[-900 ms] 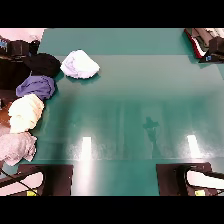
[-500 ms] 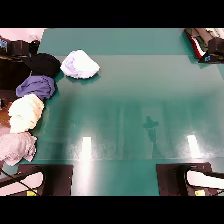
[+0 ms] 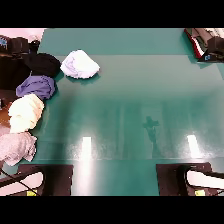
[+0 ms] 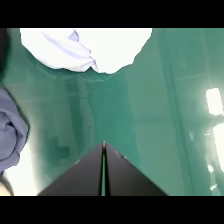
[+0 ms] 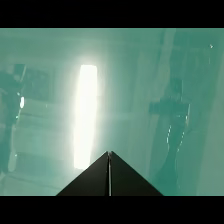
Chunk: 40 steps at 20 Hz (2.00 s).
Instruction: Fold the shirts.
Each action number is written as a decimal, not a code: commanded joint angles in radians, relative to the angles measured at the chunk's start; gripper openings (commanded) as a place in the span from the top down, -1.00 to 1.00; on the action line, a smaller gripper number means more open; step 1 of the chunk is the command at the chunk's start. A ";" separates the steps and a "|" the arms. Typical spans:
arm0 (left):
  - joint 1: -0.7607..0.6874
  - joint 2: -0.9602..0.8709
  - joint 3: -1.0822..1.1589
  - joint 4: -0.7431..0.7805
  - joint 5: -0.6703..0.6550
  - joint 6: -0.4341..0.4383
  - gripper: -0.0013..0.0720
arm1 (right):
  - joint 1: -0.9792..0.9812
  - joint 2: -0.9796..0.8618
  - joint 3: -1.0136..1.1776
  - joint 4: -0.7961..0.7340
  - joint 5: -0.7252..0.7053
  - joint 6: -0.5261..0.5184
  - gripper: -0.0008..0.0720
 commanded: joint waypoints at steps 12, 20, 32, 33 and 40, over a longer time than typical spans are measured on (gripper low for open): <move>-0.189 -0.540 -0.076 -0.161 0.593 -0.091 -0.42 | 0.039 0.000 0.000 0.006 -0.103 0.000 0.93; -0.192 -0.594 -0.056 -0.186 0.695 -0.091 0.88 | 0.039 0.000 0.000 0.006 -0.109 0.000 0.93; -0.201 -0.271 0.343 -0.959 0.054 0.360 0.90 | 0.039 0.122 0.000 0.005 -0.408 0.000 0.93; -0.216 -0.219 0.322 -0.957 0.021 0.364 0.90 | 0.039 0.140 0.000 0.006 -0.434 0.000 0.93; -0.459 -0.132 0.269 -0.451 -0.026 0.287 0.90 | 0.039 0.204 0.000 0.007 -0.401 0.000 0.93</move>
